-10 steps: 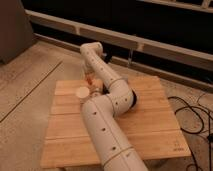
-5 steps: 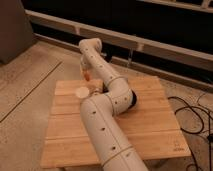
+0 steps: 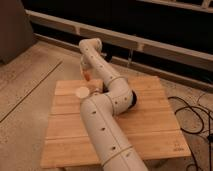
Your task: Place the pepper in the ceramic cup
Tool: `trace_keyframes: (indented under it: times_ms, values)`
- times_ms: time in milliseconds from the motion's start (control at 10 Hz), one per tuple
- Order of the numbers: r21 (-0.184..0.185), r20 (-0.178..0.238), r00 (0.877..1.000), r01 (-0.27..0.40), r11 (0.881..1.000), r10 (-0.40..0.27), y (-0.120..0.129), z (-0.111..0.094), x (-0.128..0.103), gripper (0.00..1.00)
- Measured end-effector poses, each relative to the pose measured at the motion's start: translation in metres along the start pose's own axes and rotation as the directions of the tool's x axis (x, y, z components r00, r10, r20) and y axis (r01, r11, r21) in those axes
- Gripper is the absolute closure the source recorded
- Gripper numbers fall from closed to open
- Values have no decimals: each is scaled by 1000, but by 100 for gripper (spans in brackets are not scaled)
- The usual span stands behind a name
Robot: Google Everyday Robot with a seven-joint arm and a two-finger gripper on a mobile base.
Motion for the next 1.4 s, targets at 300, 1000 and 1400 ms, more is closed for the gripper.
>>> trace_keyframes:
  times_ms: [300,1000,1400]
  values:
    - [37,-62,998,-12,999,15,-12,1,17,85]
    - [-90,-139,989,27,996,-40,55,0,26,85]
    - [-82,-137,987,68,994,-79,69,-23,19,85]
